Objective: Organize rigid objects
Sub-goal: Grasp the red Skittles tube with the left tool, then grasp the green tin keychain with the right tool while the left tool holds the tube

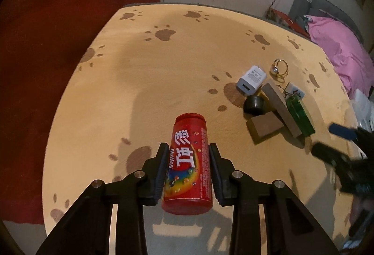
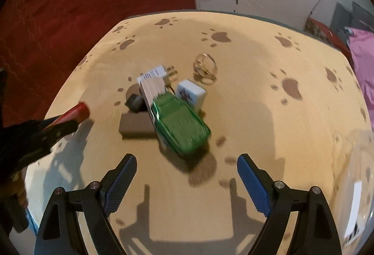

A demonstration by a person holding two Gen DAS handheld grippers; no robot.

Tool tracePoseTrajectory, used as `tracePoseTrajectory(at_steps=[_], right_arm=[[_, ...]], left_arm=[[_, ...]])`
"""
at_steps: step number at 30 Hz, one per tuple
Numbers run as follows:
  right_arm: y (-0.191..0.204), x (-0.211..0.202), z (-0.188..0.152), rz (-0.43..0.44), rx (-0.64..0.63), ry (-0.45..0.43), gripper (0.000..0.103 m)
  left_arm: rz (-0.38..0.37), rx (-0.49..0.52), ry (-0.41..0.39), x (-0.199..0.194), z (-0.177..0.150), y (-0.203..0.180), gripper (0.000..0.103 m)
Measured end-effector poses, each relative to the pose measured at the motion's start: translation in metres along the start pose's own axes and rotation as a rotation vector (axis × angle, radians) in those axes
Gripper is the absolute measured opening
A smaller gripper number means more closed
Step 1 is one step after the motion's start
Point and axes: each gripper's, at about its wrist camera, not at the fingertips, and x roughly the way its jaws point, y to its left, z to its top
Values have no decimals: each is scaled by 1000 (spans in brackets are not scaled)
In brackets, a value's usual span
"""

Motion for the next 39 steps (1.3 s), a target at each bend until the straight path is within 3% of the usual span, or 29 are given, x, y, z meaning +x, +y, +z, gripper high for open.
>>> tracePoseTrajectory(at_steps=[8,17,20,25,33,39], right_arm=[[27,33,25,-42,-141,15,90],[30,51,36,-22,-128,37,90],[31,50,36,-14,-136,43,82],[25,46,37,-22,-123,37,59],[21,36,36,-11,-102,23,44],[11,26,29,12,-61,26,43]], left_arm=[[-26,-26,-24,-24,-16,12,35],[-33,-37,-18,-30,-26,19,35],[-35,-41,-17,-30,-26,20,35],[-39,-34,-14,-28,-24,18,35],[-43,-16,-7,-25,-21,9,35],[-41,-14,-10,-26,-20,6,35]])
